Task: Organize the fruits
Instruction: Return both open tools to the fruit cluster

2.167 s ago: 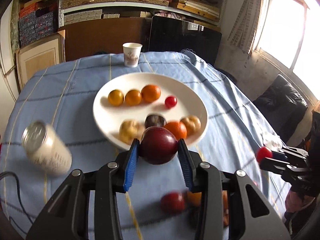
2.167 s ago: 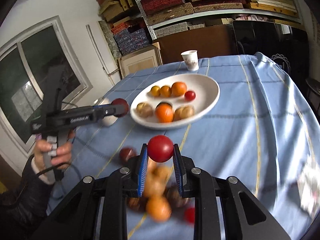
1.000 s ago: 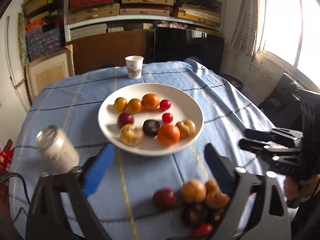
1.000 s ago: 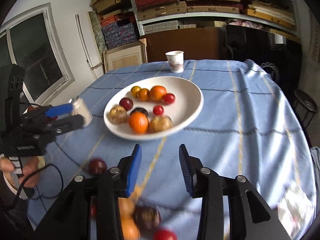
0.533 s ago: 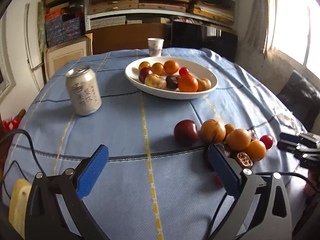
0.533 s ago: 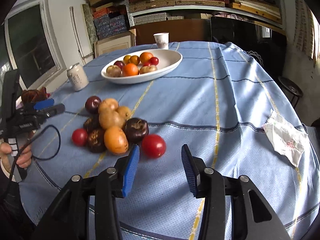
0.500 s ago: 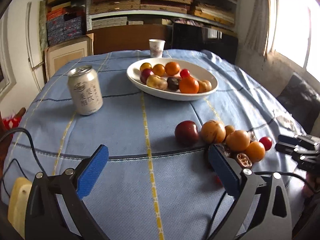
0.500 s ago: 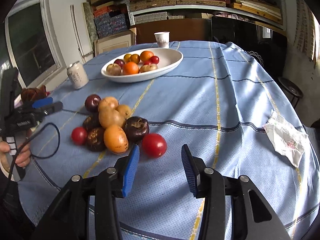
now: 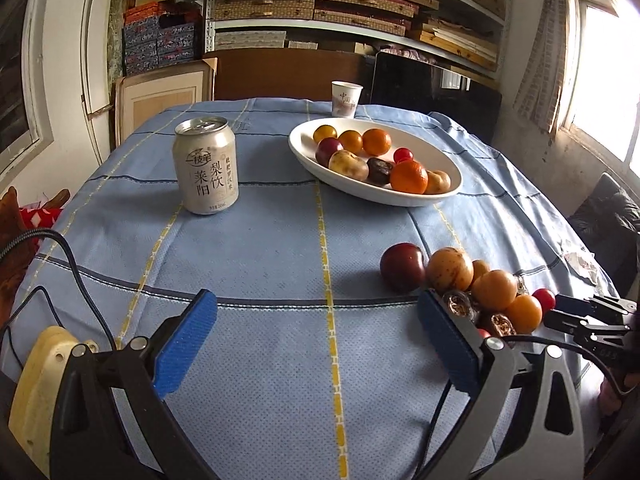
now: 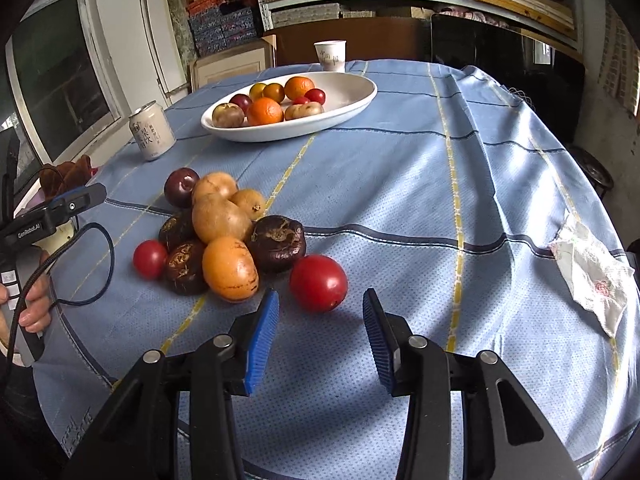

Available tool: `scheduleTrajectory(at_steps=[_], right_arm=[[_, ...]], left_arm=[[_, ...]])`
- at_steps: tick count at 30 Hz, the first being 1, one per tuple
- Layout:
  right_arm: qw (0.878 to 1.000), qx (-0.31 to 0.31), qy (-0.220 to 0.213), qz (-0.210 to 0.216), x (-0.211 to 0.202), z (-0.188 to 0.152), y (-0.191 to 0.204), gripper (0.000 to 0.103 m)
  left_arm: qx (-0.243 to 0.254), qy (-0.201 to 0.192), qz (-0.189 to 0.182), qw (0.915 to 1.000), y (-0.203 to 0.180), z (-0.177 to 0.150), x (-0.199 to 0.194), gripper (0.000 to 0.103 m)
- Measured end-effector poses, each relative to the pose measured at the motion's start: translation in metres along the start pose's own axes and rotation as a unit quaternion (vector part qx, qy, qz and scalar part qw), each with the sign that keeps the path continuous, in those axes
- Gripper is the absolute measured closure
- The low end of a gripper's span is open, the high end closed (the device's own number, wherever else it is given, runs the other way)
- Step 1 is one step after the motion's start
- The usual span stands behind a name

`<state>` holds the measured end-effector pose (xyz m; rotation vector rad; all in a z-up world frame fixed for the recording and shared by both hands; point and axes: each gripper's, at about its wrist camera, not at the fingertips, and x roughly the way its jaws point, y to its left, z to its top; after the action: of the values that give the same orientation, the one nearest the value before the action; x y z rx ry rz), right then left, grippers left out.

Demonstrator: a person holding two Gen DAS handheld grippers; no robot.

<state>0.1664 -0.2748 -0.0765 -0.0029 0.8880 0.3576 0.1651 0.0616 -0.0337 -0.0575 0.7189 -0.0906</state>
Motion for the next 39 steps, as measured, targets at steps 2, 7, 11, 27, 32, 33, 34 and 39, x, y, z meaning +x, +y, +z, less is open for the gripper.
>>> scheduleTrajectory(at_steps=[2, 7, 11, 27, 32, 33, 34, 39], right_arm=[[1.000, -0.002, 0.004, 0.000, 0.001, 0.001, 0.001, 0.059], [1.000, -0.008, 0.010, -0.004, 0.003, 0.005, 0.005, 0.059], [1.000, -0.010, 0.021, -0.012, 0.009, 0.009, 0.005, 0.059], [0.999, -0.010, 0.027, -0.015, 0.015, 0.013, 0.005, 0.072], [1.000, 0.023, -0.014, 0.015, -0.003, 0.007, -0.003, 0.072], [0.999, 0.030, -0.017, 0.023, -0.005, 0.005, -0.006, 0.072], [0.999, 0.038, -0.018, 0.030, -0.006, 0.003, -0.009, 0.072], [0.996, 0.062, -0.024, 0.053, -0.006, -0.006, -0.017, 0.072]], left_arm=[[-0.001, 0.000, 0.000, 1.0000, -0.001, 0.000, 0.001, 0.004], [-0.004, 0.008, -0.002, 1.0000, -0.001, -0.001, 0.004, 0.004], [-0.006, 0.010, -0.003, 0.9999, 0.000, -0.002, 0.005, 0.004], [-0.012, 0.024, -0.004, 0.9996, 0.004, -0.003, 0.010, 0.004], [-0.015, 0.029, -0.007, 0.9994, 0.005, -0.003, 0.013, 0.004], [-0.017, 0.034, -0.011, 0.9992, 0.006, -0.003, 0.015, 0.004], [-0.019, 0.039, -0.017, 0.9989, 0.007, -0.001, 0.018, 0.004], [-0.016, 0.057, -0.056, 0.9967, 0.002, 0.016, 0.034, 0.005]])
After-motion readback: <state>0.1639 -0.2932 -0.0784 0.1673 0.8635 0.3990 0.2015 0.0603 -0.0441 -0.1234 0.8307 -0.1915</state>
